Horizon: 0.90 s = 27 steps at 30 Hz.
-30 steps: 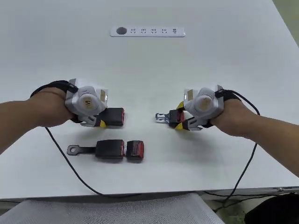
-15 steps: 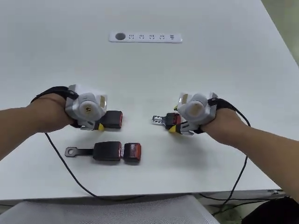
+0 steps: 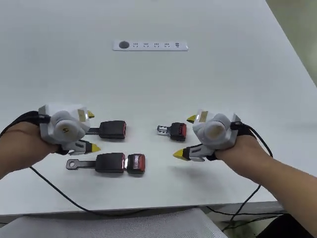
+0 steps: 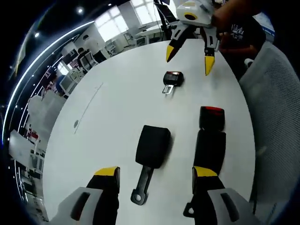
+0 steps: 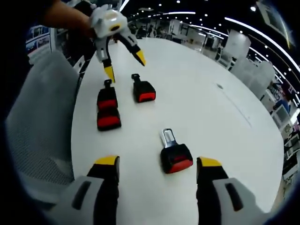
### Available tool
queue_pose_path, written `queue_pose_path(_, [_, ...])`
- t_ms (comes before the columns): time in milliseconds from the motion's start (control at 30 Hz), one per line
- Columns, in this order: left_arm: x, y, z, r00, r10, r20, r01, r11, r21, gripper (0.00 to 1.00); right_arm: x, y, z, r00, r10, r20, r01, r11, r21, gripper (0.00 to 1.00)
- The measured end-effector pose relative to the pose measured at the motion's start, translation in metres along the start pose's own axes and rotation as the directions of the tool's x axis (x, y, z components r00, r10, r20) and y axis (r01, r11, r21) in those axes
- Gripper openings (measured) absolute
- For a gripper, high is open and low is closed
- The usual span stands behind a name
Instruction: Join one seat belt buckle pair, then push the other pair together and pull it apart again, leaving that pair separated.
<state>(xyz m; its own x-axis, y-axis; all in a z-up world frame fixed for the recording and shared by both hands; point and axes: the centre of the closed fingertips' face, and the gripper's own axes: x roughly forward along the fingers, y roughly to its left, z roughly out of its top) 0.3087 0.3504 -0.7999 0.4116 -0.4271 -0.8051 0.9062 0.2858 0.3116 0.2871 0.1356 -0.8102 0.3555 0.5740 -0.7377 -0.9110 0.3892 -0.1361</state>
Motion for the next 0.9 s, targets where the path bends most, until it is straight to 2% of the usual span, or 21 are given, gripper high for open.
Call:
queue_pose_path(33, [-0.007, -0.005, -0.002, 1.0, 0.002, -0.003, -0.002, 1.0, -0.02, 0.74, -0.005, 0.005, 0.005, 0.9996, -0.001, 0.029, 0.001, 1.0, 0.004, 0.69])
queue_pose_path(67, [-0.012, -0.008, -0.002, 1.0, 0.0, 0.004, 0.001, 1.0, -0.03, 0.76, -0.008, 0.008, 0.007, 0.9994, 0.002, 0.035, -0.002, 1.0, 0.009, 0.69])
queue_pose_path(100, [-0.021, -0.012, -0.001, 0.9998, 0.0, 0.022, 0.001, 0.999, -0.039, 0.74, -0.011, 0.011, 0.009, 0.9989, 0.006, 0.046, -0.007, 1.0, 0.019, 0.7])
queue_pose_path(200, [-0.034, -0.017, -0.005, 0.9995, 0.013, 0.03, -0.011, 0.997, -0.071, 0.75, -0.02, 0.02, 0.01, 0.9977, 0.009, 0.068, -0.011, 0.999, 0.035, 0.75])
queue_pose_path(333, [-0.053, -0.024, -0.017, 0.9967, 0.036, 0.073, -0.019, 0.977, -0.213, 0.79, -0.03, 0.028, 0.004, 0.9968, 0.001, 0.08, -0.008, 0.997, 0.082, 0.84])
queue_pose_path(467, [-0.067, -0.03, -0.039, 0.9959, 0.049, 0.076, -0.026, 0.962, -0.273, 0.89, -0.04, 0.039, -0.006, 0.9968, 0.004, 0.08, -0.012, 0.994, 0.108, 0.88])
queue_pose_path(500, [-0.071, -0.031, -0.042, 0.9956, 0.051, 0.078, -0.026, 0.958, -0.285, 0.92, -0.042, 0.041, -0.009, 0.9969, 0.003, 0.078, -0.012, 0.994, 0.11, 0.91])
queue_pose_path(533, [-0.075, -0.036, -0.042, 0.9942, 0.041, 0.1, -0.007, 0.947, -0.322, 0.95, -0.045, 0.042, -0.01, 0.9967, -0.001, 0.081, -0.008, 0.994, 0.112, 0.93])
queue_pose_path(600, [-0.082, -0.037, -0.041, 0.9898, 0.051, 0.133, 0.003, 0.927, -0.375, 1.0, -0.05, 0.042, -0.013, 0.9951, -0.014, 0.098, 0.001, 0.991, 0.132, 1.0])
queue_pose_path(733, [-0.084, -0.036, -0.053, 0.9907, 0.075, 0.113, -0.024, 0.916, -0.399, 1.0, -0.057, 0.037, -0.015, 0.9922, -0.045, 0.116, 0.025, 0.985, 0.173, 1.0])
queue_pose_path(800, [-0.082, -0.036, -0.055, 0.9911, 0.078, 0.108, -0.026, 0.911, -0.412, 1.0, -0.056, 0.036, -0.014, 0.9913, -0.057, 0.118, 0.034, 0.982, 0.186, 1.0])
queue_pose_path(900, [-0.079, -0.038, -0.056, 0.9923, 0.079, 0.096, -0.033, 0.911, -0.411, 1.0, -0.055, 0.035, -0.012, 0.9905, -0.065, 0.121, 0.041, 0.981, 0.19, 1.0])
